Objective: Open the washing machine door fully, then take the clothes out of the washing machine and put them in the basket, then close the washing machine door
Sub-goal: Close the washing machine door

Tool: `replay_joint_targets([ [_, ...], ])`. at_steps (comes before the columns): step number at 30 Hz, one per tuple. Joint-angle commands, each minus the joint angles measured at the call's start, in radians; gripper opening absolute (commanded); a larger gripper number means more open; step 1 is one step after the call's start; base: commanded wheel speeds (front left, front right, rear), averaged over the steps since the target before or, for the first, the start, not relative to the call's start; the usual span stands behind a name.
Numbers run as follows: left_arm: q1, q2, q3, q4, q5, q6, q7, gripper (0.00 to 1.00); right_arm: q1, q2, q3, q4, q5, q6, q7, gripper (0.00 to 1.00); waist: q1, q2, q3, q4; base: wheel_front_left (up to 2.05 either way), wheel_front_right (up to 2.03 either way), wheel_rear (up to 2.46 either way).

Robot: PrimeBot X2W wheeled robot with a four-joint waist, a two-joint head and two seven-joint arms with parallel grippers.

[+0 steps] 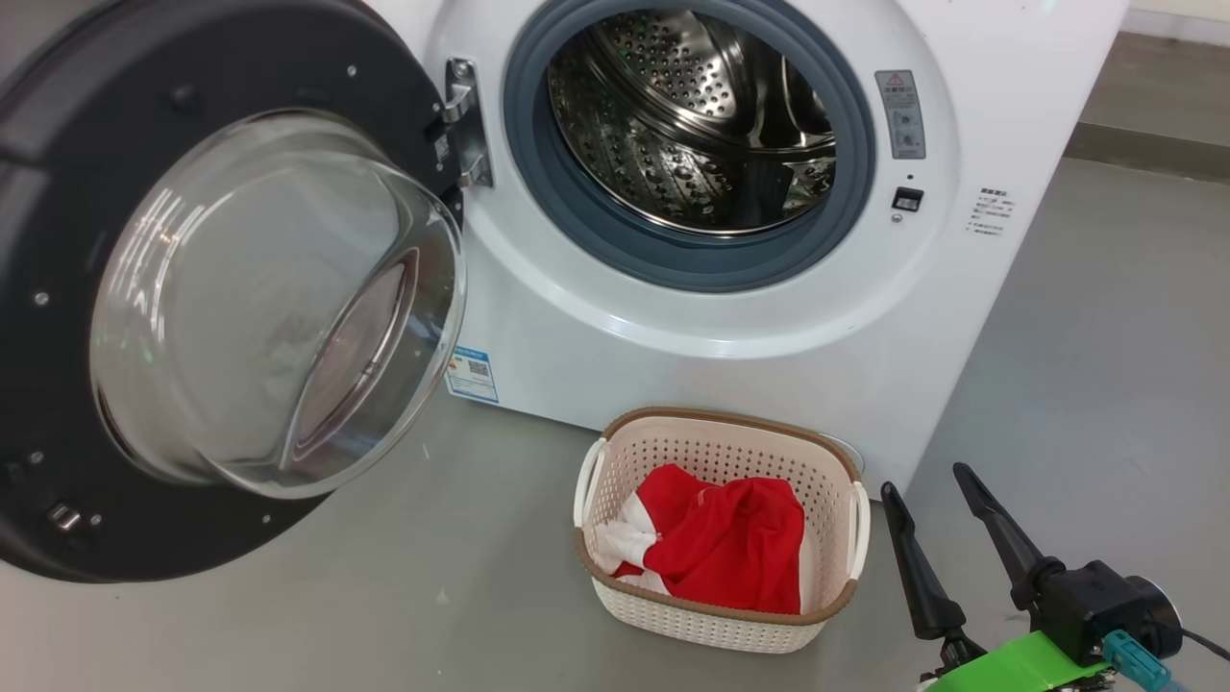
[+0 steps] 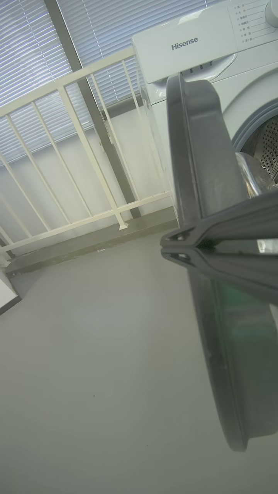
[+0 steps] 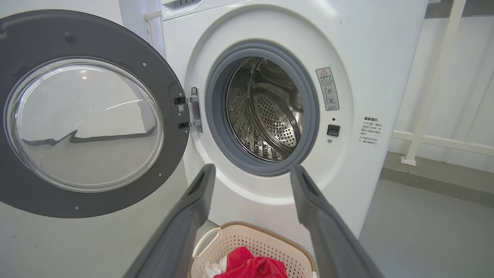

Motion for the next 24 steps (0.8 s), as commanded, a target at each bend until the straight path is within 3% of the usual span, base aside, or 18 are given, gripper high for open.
replay_joint_targets([
  [1,-0.03,0.068,0.008,-0.005,0.009,-0.02,0.0,0.0,-0.013,-0.012,0.025,-0.023,-0.008,0.006,-0.001,1.0,0.0,-0.0001,0.003,-0.01,0.0,0.0,0.0],
  [10,-0.043,0.066,0.016,0.063,-0.021,-0.06,0.038,0.0,-0.007,-0.012,0.019,-0.028,-0.012,0.006,0.001,1.0,0.0,-0.0001,0.001,-0.009,0.0,0.0,0.0],
  [24,-0.034,0.034,0.008,0.098,-0.066,-0.16,0.141,0.0,-0.011,-0.012,0.031,-0.027,-0.005,0.006,0.0,1.0,0.0,-0.0001,0.0,0.015,0.0,0.0,0.0],
])
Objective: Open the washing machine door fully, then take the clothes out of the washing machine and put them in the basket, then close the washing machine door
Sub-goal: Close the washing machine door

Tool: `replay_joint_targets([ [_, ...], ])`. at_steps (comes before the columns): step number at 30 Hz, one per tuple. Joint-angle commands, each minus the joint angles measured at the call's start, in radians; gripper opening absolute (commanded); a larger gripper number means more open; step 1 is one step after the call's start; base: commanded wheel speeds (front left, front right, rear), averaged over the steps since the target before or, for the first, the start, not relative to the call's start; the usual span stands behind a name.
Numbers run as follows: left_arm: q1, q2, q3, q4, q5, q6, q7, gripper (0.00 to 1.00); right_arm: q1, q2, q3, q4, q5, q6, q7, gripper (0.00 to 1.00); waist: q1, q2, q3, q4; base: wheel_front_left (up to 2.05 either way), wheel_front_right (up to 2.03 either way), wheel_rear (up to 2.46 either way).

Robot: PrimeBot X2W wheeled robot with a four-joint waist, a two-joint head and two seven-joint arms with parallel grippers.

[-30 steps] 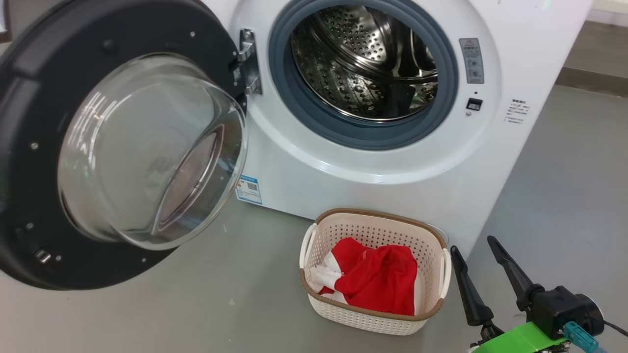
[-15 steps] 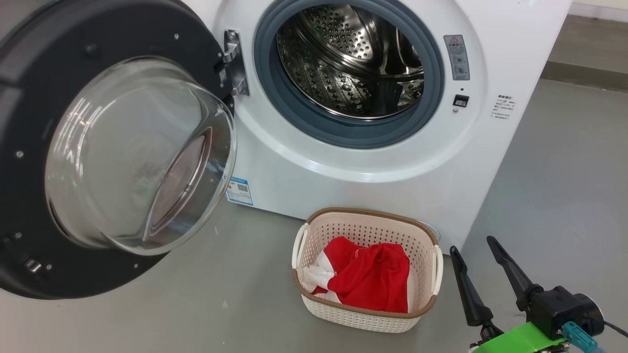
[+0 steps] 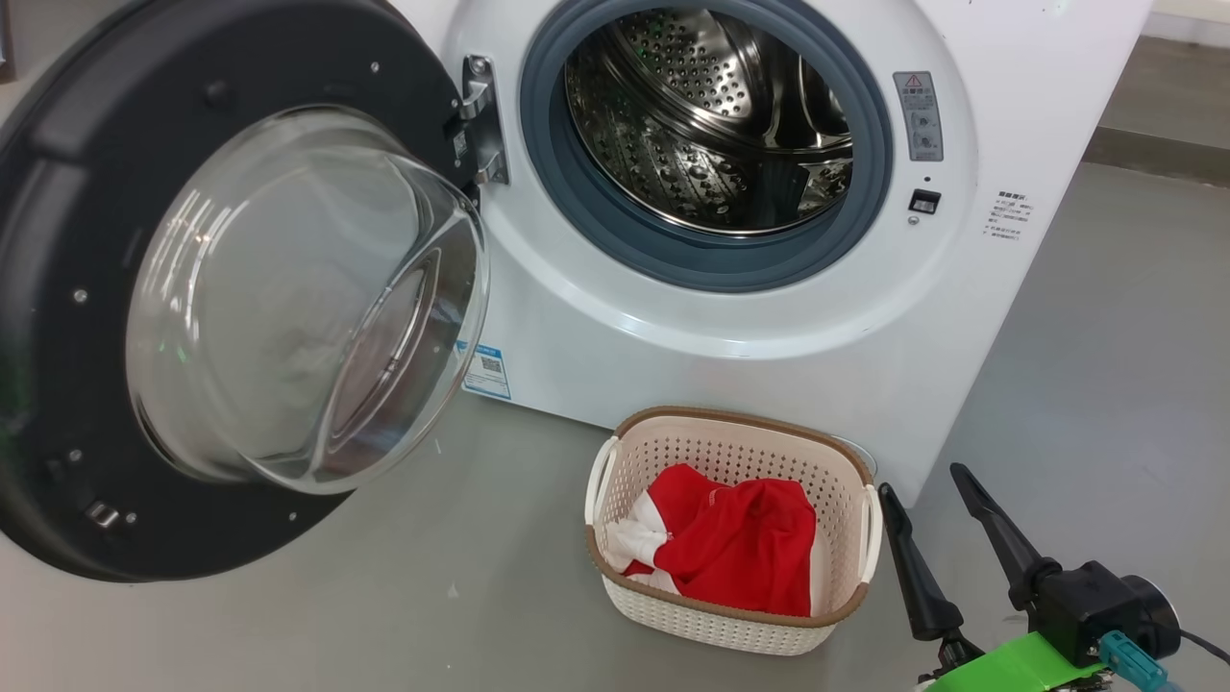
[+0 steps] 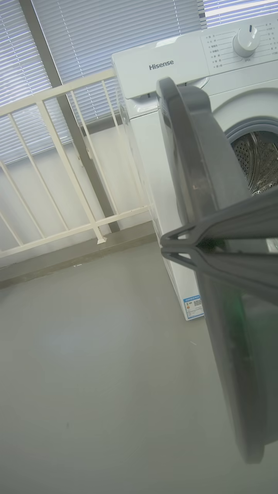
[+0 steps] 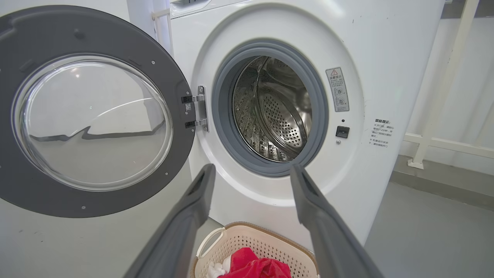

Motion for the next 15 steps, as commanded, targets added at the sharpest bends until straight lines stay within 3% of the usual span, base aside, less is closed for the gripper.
replay_joint_targets([
  [1,-0.012,0.011,0.004,-0.016,-0.02,-0.022,0.025,0.0,-0.012,-0.012,0.029,-0.024,0.004,0.006,-0.002,1.0,0.0,-0.0001,0.0,0.001,0.0,0.0,0.0],
  [15,0.034,-0.042,0.022,-0.049,-0.075,-0.084,0.084,0.0,-0.019,-0.012,0.033,-0.021,0.011,0.006,-0.005,1.0,0.0,-0.0001,0.005,0.002,0.0,0.0,0.0],
])
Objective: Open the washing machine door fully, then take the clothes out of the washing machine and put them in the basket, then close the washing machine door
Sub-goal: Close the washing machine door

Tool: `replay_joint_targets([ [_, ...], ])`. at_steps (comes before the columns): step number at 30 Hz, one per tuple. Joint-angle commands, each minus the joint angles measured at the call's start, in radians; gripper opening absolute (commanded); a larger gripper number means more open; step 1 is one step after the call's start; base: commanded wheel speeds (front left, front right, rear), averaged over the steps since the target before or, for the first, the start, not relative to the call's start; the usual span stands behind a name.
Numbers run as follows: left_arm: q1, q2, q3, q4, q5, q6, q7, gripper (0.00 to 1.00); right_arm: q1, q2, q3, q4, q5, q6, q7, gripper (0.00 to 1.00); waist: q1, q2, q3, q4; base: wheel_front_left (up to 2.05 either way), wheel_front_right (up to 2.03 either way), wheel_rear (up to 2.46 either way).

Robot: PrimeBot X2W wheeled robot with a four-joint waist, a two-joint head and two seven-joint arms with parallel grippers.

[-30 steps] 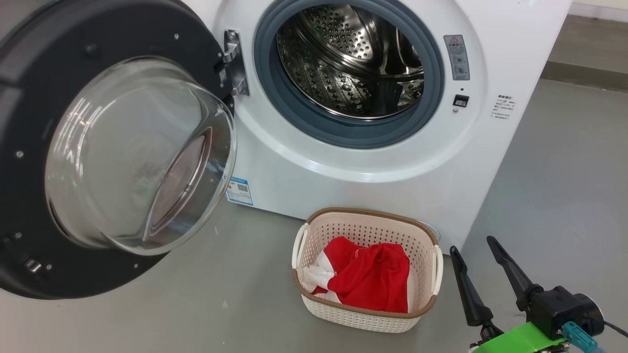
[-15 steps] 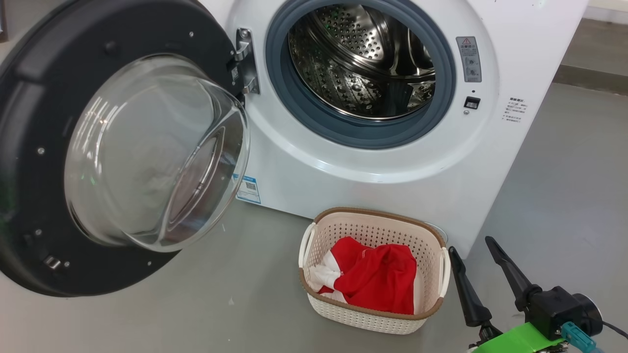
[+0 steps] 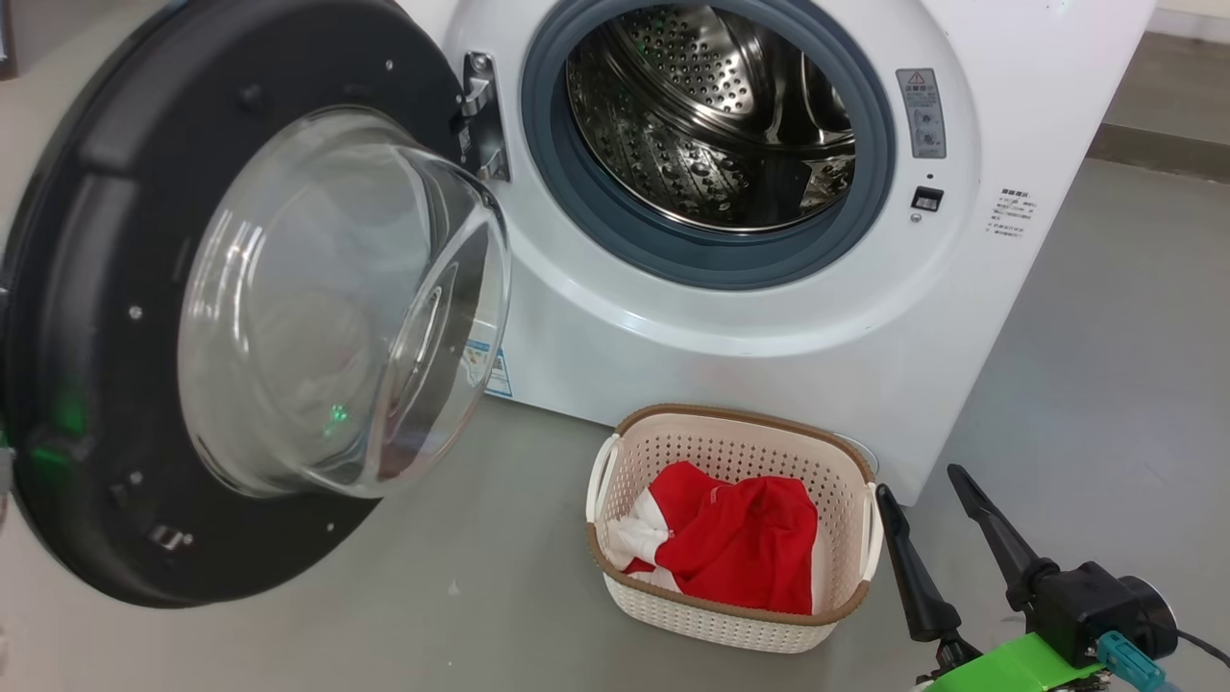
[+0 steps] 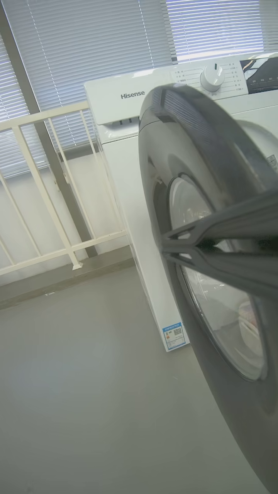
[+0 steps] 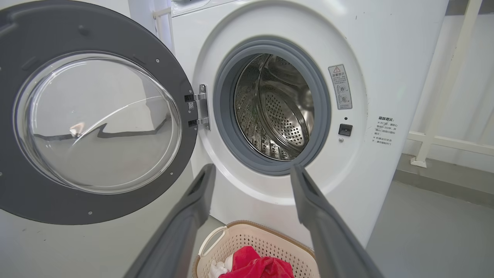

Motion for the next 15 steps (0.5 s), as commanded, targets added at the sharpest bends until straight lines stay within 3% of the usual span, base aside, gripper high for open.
replay_joint_targets([
  [1,0.021,0.01,0.006,-0.032,-0.014,-0.017,0.023,0.0,-0.019,-0.012,0.028,-0.021,0.011,0.006,-0.005,1.0,0.0,0.0,0.0,0.0,0.0,0.0,0.0],
  [10,0.102,-0.028,0.016,-0.147,-0.05,-0.038,0.079,0.0,-0.023,-0.012,0.034,-0.014,0.021,0.006,-0.007,1.0,0.0,0.0,0.001,0.0,0.0,0.0,0.0],
  [15,0.161,-0.068,0.028,-0.253,-0.079,-0.024,0.114,0.0,-0.024,-0.012,0.028,-0.012,0.023,0.006,-0.007,1.0,0.0,0.0,0.0,0.004,0.0,0.0,0.0],
])
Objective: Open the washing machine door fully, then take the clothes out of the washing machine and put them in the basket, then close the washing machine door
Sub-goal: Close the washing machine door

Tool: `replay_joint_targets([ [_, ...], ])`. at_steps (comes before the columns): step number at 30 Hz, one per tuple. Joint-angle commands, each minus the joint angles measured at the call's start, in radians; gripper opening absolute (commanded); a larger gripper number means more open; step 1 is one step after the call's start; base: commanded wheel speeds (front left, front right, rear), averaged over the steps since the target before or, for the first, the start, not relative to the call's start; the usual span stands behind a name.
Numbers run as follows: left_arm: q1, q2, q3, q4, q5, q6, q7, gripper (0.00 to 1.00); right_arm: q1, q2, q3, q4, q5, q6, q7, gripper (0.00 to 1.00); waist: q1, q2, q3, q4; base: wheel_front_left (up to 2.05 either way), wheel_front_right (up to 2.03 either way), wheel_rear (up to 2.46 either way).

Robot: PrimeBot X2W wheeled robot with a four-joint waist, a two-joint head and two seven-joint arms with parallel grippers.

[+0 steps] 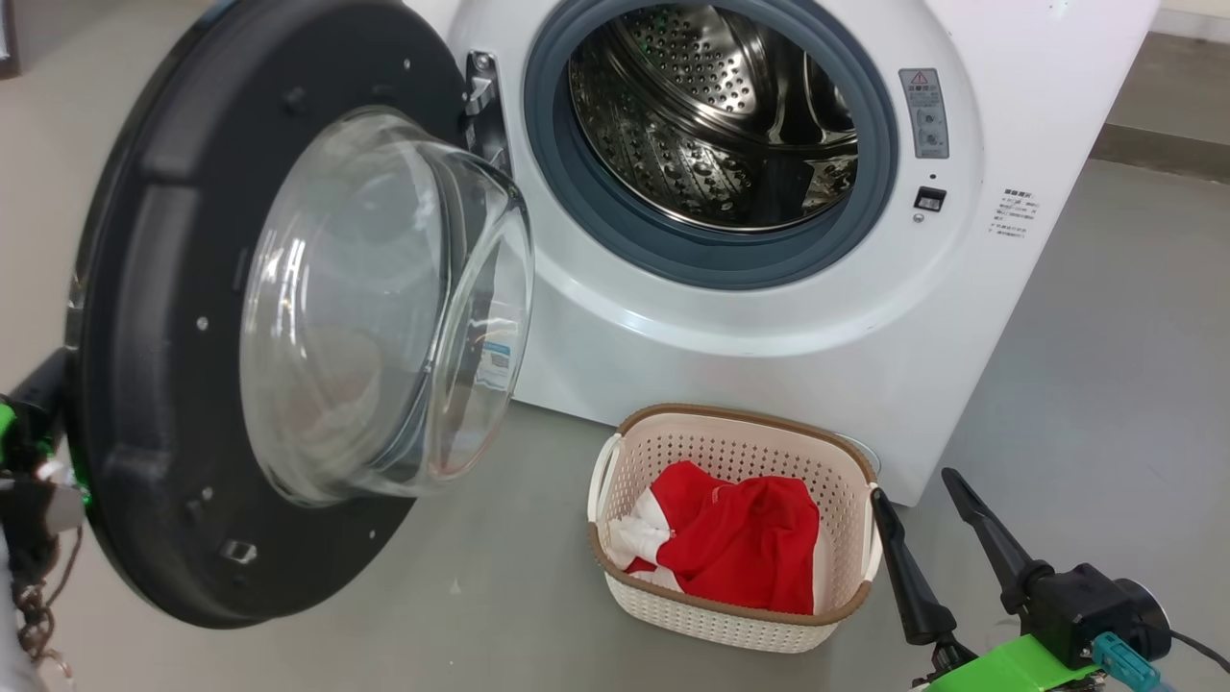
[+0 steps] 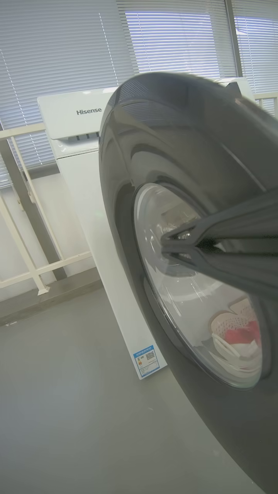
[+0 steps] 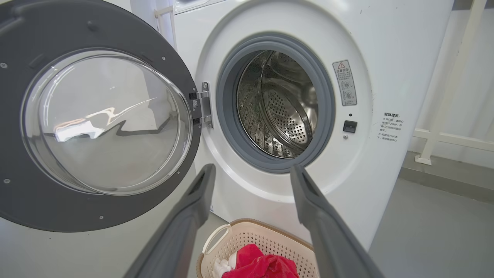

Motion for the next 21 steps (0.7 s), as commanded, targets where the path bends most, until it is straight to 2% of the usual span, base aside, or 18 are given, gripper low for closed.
replay_joint_targets([
  [1,0.017,0.016,0.016,-0.056,-0.02,0.003,0.026,0.0,-0.024,-0.012,0.018,-0.022,0.015,0.006,-0.006,1.0,0.0,0.0,0.001,0.001,0.0,0.0,0.0],
  [7,0.078,-0.039,0.014,-0.177,-0.042,0.029,0.064,0.0,-0.025,-0.012,0.015,-0.025,0.016,0.006,-0.006,1.0,0.0,0.0,0.003,0.006,0.0,0.0,0.0],
  [12,0.134,-0.098,0.013,-0.298,-0.065,0.077,0.095,0.0,-0.026,-0.012,0.016,-0.026,0.015,0.006,-0.006,1.0,0.0,0.0,0.005,0.0,0.0,0.0,0.0],
  [21,0.201,-0.165,0.012,-0.48,-0.126,0.151,0.14,0.0,-0.031,-0.012,0.014,-0.027,0.02,0.006,-0.006,1.0,0.0,0.0,0.013,-0.027,0.0,0.0,0.0],
])
